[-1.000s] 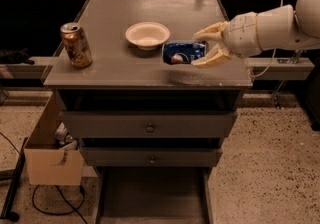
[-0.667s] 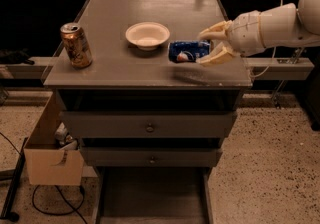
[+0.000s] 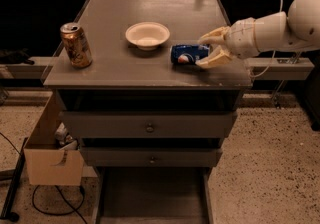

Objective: Pick pepsi can from bottom drawer and place on counter

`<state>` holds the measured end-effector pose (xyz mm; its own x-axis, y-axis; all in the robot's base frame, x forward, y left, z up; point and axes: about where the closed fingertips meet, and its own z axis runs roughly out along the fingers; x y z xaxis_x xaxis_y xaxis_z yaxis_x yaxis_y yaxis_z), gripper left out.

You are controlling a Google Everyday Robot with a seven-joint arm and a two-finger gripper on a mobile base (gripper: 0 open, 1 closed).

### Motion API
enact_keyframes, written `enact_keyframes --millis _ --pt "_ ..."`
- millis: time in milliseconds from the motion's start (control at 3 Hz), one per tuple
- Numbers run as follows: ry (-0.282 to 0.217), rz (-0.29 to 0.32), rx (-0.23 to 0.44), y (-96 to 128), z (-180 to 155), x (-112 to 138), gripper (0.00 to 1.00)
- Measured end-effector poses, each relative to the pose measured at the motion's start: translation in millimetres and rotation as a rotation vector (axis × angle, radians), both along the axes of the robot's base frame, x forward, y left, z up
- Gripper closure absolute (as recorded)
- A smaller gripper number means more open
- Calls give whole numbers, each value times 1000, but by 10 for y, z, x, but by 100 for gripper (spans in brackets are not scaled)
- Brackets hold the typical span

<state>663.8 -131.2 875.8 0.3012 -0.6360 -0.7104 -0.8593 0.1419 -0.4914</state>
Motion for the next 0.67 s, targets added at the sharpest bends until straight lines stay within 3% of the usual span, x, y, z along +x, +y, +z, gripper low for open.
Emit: enact_keyframes --millis 667 --pt "1 0 0 1 -4 1 58"
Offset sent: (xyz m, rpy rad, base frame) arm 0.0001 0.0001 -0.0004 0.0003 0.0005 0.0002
